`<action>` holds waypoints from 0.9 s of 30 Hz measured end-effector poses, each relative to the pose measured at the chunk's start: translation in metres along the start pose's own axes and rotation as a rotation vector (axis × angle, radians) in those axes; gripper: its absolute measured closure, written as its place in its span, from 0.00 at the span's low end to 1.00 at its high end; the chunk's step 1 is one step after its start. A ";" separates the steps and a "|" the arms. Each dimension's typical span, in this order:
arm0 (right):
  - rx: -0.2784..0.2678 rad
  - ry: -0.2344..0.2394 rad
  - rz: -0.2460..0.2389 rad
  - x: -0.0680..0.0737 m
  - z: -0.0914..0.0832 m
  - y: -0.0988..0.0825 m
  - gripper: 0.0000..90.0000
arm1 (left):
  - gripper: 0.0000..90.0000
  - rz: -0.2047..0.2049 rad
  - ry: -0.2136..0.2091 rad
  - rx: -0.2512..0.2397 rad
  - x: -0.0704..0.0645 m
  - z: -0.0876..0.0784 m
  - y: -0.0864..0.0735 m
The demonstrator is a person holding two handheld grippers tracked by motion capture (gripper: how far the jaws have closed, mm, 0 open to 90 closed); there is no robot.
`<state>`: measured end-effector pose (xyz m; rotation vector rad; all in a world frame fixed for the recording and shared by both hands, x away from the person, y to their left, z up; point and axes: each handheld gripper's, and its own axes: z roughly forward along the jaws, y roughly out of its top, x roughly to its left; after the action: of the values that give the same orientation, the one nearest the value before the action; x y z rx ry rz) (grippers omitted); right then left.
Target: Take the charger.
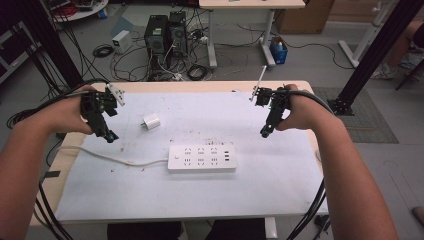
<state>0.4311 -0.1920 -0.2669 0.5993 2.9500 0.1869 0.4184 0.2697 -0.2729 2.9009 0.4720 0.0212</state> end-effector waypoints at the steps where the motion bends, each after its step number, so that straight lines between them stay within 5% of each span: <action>1: 0.000 0.000 0.000 0.000 0.000 0.000 0.01 | 0.02 -0.006 -0.004 -0.009 0.000 0.001 0.000; 8: -0.013 0.009 0.000 -0.002 -0.002 -0.001 0.01 | 0.02 -0.020 -0.012 -0.010 0.006 0.007 0.004; 13: -0.020 -0.002 0.002 -0.001 -0.002 -0.005 0.01 | 0.02 -0.053 0.041 -0.048 0.013 0.012 0.005; 15: -0.024 0.001 0.013 0.001 -0.002 -0.007 0.01 | 0.02 -0.086 0.087 -0.080 0.018 0.013 0.004; 21: -0.019 -0.004 0.015 0.002 -0.003 -0.011 0.01 | 0.02 -0.213 0.082 -0.185 0.030 0.032 0.003; 27: -0.019 0.001 0.023 0.004 0.001 -0.011 0.01 | 0.02 -0.260 0.100 -0.159 0.043 0.059 0.005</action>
<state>0.4236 -0.2003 -0.2698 0.6310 2.9400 0.2174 0.4639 0.2668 -0.3307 2.6710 0.8224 0.1571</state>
